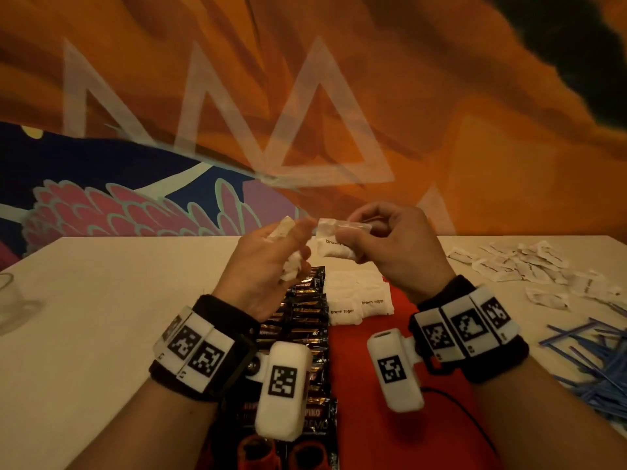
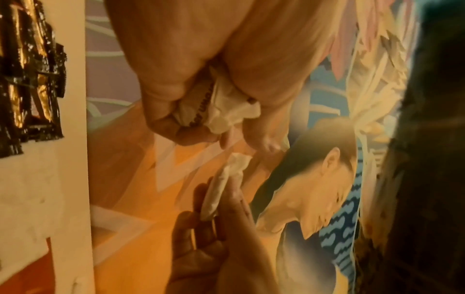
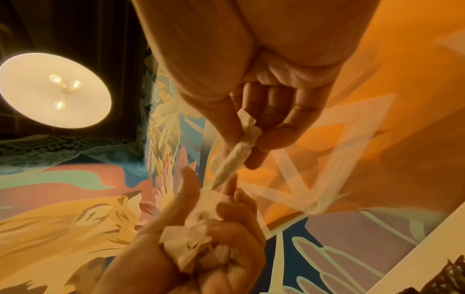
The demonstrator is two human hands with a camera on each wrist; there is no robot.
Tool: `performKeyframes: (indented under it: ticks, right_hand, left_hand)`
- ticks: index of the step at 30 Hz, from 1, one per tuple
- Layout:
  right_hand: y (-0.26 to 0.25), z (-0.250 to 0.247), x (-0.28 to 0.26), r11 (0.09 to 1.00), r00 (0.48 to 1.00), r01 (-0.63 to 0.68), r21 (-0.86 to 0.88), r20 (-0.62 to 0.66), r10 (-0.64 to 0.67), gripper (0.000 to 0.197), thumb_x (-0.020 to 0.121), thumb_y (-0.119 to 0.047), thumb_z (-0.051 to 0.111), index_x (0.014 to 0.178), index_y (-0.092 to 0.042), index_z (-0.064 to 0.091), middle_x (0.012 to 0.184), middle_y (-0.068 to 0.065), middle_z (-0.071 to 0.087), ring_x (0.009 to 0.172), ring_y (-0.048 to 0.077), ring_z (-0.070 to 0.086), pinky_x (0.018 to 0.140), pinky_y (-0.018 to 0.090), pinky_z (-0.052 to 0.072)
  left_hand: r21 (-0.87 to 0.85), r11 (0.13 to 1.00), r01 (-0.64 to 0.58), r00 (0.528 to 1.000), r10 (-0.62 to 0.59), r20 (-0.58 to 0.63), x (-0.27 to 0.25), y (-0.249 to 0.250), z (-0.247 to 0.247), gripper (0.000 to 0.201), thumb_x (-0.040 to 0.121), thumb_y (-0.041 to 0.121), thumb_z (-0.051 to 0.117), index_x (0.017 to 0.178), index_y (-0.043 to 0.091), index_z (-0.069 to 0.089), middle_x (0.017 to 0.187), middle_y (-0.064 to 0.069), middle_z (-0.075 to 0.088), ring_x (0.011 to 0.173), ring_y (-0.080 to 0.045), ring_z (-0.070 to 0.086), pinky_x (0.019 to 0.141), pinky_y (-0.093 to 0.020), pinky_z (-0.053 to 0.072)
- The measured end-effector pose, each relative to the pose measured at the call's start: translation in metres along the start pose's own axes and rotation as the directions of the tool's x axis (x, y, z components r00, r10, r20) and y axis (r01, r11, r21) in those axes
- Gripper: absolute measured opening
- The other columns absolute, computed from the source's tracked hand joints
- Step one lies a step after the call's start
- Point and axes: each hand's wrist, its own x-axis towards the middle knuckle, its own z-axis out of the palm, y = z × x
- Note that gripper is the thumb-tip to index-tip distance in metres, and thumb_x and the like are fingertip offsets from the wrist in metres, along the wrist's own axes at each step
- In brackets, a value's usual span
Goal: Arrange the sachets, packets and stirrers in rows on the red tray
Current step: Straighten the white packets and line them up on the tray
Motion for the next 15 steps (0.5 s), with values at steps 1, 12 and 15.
performKeyframes:
  ticks: [1, 12, 15]
  right_hand:
    - [0.0002, 0.0004, 0.0000, 1.000, 1.000, 0.011, -0.008, -0.003, -0.011, 0.014, 0.079, -0.010, 0.080, 0.084, -0.010, 0.067, 0.064, 0.001, 0.070, 0.056, 0.015, 0.062, 0.055, 0.029, 0.054]
    - [0.0004, 0.0025, -0.0012, 0.975, 0.996, -0.090, 0.205, 0.001, 0.091, 0.032, 0.077, -0.037, 0.075, 0.088, -0.009, 0.067, 0.072, 0.007, 0.068, 0.061, 0.014, 0.058, 0.056, 0.030, 0.046]
    - [0.0022, 0.0031, -0.0040, 0.997, 0.999, -0.009, 0.073, 0.051, 0.006, 0.032, 0.075, -0.016, 0.082, 0.097, 0.004, 0.069, 0.084, 0.023, 0.070, 0.067, 0.016, 0.063, 0.057, 0.026, 0.049]
  left_hand:
    - [0.103, 0.994, -0.031, 0.999, 0.029, 0.016, -0.0007, -0.0023, 0.0012, 0.047, 0.071, 0.037, 0.075, 0.102, 0.002, 0.069, 0.087, -0.007, 0.059, 0.067, -0.011, 0.054, 0.057, -0.023, 0.046]
    - [0.200, 0.967, -0.160, 0.987, 0.162, 0.008, -0.0015, -0.0056, 0.0038, 0.022, 0.076, 0.019, 0.076, 0.095, 0.008, 0.074, 0.072, -0.001, 0.064, 0.065, -0.013, 0.052, 0.056, -0.026, 0.045]
    - [0.166, 0.977, -0.132, 0.991, 0.132, 0.011, -0.0005, -0.0045, 0.0003, 0.036, 0.070, 0.023, 0.076, 0.101, 0.006, 0.073, 0.079, -0.006, 0.063, 0.067, -0.014, 0.052, 0.055, -0.025, 0.046]
